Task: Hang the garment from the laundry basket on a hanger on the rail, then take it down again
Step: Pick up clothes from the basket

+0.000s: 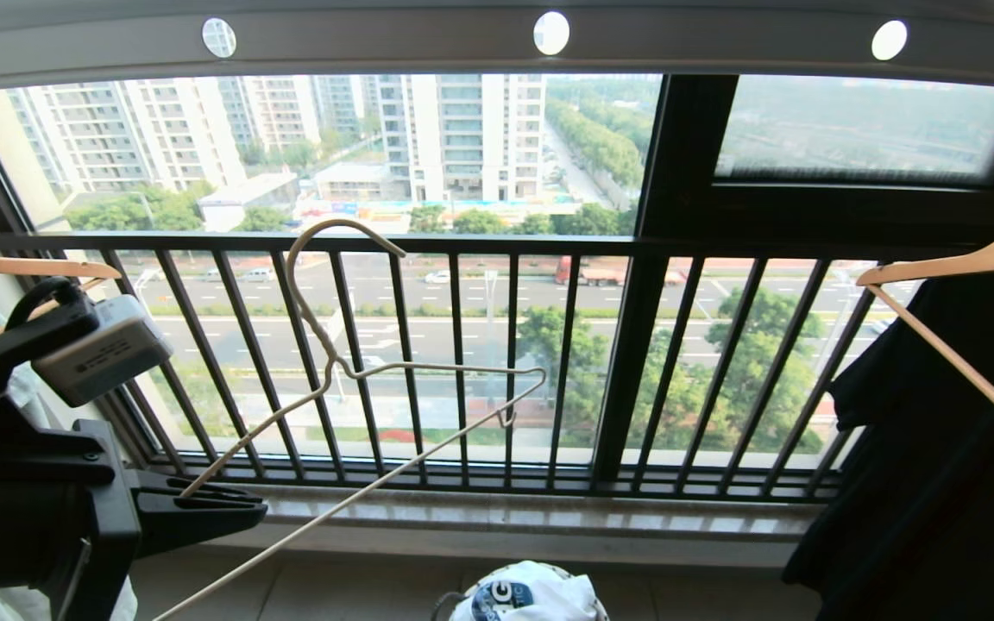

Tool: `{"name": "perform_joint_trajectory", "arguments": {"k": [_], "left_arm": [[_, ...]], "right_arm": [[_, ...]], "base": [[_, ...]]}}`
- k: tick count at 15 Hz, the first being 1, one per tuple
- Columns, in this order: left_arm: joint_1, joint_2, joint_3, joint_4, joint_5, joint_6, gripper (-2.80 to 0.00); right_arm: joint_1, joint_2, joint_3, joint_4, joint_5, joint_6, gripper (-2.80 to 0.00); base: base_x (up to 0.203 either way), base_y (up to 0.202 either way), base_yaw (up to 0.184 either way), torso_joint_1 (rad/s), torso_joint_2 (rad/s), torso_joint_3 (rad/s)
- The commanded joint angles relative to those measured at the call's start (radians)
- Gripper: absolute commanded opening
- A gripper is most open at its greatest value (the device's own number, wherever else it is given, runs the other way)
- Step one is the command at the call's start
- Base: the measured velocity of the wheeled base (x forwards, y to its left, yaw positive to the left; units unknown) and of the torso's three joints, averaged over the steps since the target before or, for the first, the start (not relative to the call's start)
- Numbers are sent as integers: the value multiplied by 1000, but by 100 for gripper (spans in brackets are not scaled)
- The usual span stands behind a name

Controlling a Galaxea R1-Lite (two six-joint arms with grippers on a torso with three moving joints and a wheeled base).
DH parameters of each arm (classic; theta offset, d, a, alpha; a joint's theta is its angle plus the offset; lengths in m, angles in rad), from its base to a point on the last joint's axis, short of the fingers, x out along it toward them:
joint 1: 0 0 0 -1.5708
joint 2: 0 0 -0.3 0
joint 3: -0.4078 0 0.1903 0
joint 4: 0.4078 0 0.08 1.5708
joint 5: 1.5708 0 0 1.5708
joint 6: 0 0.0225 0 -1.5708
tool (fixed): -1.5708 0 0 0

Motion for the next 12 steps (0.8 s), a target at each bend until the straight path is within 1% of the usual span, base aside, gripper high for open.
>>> {"name": "perform_joint_trajectory", "arguments": {"k": [1,3,9,12], "left_arm": [[-1,3,8,-1,-2,14,-280],[-1,7,14,-31,-2,14,-280],[-1,-4,21,-44,-2,16,-280],[-1,-2,18,-44,0,15,-280]], "right_arm": [[0,1,0,-2,0,0,-280],[2,1,0,0,0,-2,-280],[0,1,0,0,0,-2,-280],[2,1,0,0,0,-2,-280]], "base": [[0,0,0,0,0,0],[0,0,0,0,0,0],[0,0,0,0,0,0],[0,0,0,-83,155,88]]}}
